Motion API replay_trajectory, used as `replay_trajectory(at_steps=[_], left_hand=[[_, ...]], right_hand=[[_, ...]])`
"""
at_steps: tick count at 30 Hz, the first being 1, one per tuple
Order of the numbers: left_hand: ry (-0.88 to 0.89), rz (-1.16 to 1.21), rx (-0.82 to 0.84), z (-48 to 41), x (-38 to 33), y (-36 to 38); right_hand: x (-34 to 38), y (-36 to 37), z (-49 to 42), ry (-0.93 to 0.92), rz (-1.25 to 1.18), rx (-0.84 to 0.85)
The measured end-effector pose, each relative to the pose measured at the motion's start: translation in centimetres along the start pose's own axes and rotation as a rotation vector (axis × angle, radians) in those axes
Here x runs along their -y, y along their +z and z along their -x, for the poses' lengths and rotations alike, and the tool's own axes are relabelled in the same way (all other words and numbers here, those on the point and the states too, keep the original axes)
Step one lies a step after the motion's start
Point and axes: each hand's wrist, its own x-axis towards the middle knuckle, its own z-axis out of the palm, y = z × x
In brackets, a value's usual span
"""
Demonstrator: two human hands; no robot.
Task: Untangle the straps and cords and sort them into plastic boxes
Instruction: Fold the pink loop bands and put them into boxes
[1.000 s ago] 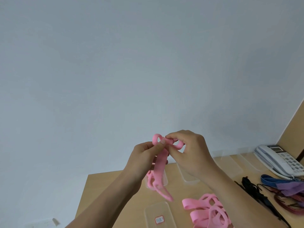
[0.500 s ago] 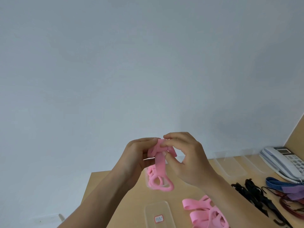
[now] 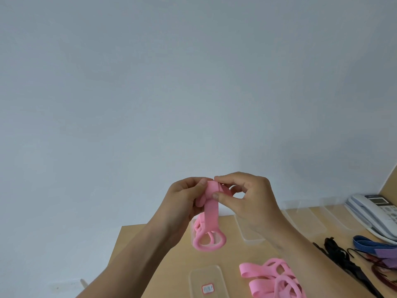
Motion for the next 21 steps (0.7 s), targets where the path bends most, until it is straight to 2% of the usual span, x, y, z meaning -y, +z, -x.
replay_trajectory(at_steps=[5, 9, 12, 17, 21], left_hand=[[0.032, -0.020, 0.033, -0.1, 0.3, 0.3], [0.011, -0.029, 0.038, -0.4, 0.8, 0.6], [-0.046, 0.028, 0.034, -0.4, 1.1, 0.9], [-0.222, 0.196, -0.008, -0.1, 1.7, 1.6], [-0.286, 0.292, -0.038, 0.1, 2.4, 1.9]], right_hand=[[-0.5, 0.8, 0.5, 0.035, -0.006, -0.070], [-0.9, 1.1, 0.3, 0.020, 0.067, -0.034], [-1.3, 0.4, -0.1, 0.039, 0.102, -0.010], [-1.9, -0.3, 0.0, -0.015, 0.079, -0.124], [-2.7, 0.0, 0.5, -0.058, 0.124, -0.190]])
